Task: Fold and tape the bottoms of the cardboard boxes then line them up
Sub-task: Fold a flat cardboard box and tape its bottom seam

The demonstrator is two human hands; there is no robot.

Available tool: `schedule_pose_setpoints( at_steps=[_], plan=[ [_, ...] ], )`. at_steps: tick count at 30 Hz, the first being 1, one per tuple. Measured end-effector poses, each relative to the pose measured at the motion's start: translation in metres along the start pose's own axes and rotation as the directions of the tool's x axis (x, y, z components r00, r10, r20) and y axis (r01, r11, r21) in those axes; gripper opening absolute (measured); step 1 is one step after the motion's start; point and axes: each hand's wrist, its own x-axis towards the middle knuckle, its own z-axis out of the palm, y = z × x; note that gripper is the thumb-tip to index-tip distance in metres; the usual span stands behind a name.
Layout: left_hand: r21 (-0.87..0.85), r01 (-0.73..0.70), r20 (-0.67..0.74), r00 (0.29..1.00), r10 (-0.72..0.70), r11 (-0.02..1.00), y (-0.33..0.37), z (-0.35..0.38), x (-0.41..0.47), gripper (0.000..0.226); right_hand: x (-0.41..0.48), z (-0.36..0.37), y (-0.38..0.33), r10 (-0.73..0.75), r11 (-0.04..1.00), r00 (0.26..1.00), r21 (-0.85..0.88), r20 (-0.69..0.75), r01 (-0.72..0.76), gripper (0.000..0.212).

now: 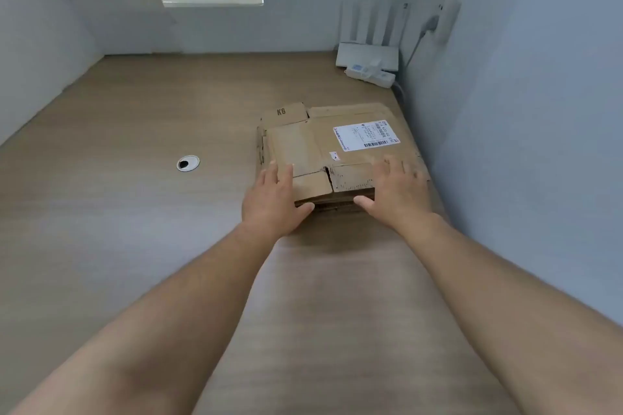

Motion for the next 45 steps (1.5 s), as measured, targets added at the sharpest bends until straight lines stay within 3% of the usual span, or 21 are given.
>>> schedule_pose_setpoints(
  at_steps=[3,6,9,12,16,17,19,21,23,25,27,28,34,37,40,45],
  plan=[
    [0.067,0.021,0.013,1.000,-0.022,0.998,0.006,0.012,0.019,0.083,0.018,0.017,0.004,-0.062,0.997,0.997,-0.039,0.037,0.064,0.080],
    [0.046,0.029,0.009,1.000,-0.030,0.999,0.009,0.020,0.031,0.075,0.035,0.028,0.008,-0.140,0.990,0.990,-0.006,0.034,0.140,0.067],
    [0.018,0.046,-0.008,0.999,-0.045,0.999,0.009,0.021,0.033,0.063,0.044,0.037,0.009,-0.236,0.971,0.955,-0.011,-0.179,0.238,0.038],
    [-0.054,0.064,-0.063,0.996,-0.067,0.996,0.010,0.019,0.033,0.050,0.049,0.037,0.010,-0.269,0.956,0.885,0.003,-0.381,0.292,0.040],
    [-0.065,0.033,-0.245,0.968,-0.048,0.997,0.012,0.002,0.029,0.038,0.051,0.016,0.007,-0.255,0.946,0.837,0.054,-0.485,0.319,0.030],
    [-0.084,0.043,-0.293,0.954,-0.065,0.996,0.012,-0.007,0.027,0.036,0.050,0.009,0.006,-0.196,0.957,0.843,0.089,-0.501,0.275,0.040],
    [-0.164,0.065,-0.361,0.924,-0.122,0.984,0.010,-0.027,0.021,0.034,0.043,-0.009,0.004,-0.033,0.972,0.892,0.191,-0.452,0.133,0.072],
    [-0.286,0.071,-0.393,0.901,-0.184,0.956,0.004,-0.050,0.011,0.031,0.032,-0.027,0.006,0.171,0.939,0.903,0.342,-0.394,-0.029,0.087],
    [-0.397,0.052,-0.416,0.880,-0.231,0.916,-0.006,-0.070,-0.003,0.029,0.019,-0.041,0.007,0.371,0.850,0.883,0.488,-0.289,-0.198,0.088],
    [-0.473,0.027,-0.428,0.867,-0.256,0.881,-0.018,-0.088,-0.021,0.028,0.005,-0.053,0.006,0.457,0.756,0.869,0.597,-0.187,-0.269,0.070],
    [-0.523,0.013,-0.425,0.863,-0.274,0.852,-0.029,-0.103,-0.040,0.027,-0.009,-0.063,-0.002,0.388,0.705,0.909,0.684,-0.151,-0.188,0.027],
    [-0.534,0.014,-0.418,0.865,-0.278,0.845,-0.034,-0.109,-0.051,0.026,-0.017,-0.067,-0.008,0.341,0.708,0.924,0.694,-0.172,-0.131,0.015],
    [-0.532,0.075,-0.274,0.927,-0.255,0.843,-0.063,-0.130,-0.110,0.025,-0.080,-0.113,-0.045,0.321,0.759,0.835,0.649,-0.447,0.056,0.014],
    [-0.462,0.134,-0.204,0.946,-0.252,0.877,-0.073,-0.120,-0.130,0.021,-0.111,-0.122,-0.056,0.280,0.837,0.870,0.546,-0.406,-0.015,0.026],
    [-0.384,0.197,-0.136,0.954,-0.266,0.902,-0.075,-0.097,-0.145,0.016,-0.136,-0.115,-0.062,0.230,0.897,0.933,0.433,-0.277,-0.093,0.022],
    [-0.639,0.191,-0.158,0.915,-0.371,0.745,-0.067,-0.076,-0.164,0.025,-0.159,-0.103,-0.055,0.201,0.918,0.961,0.378,-0.188,-0.118,0.021]
  ],
)
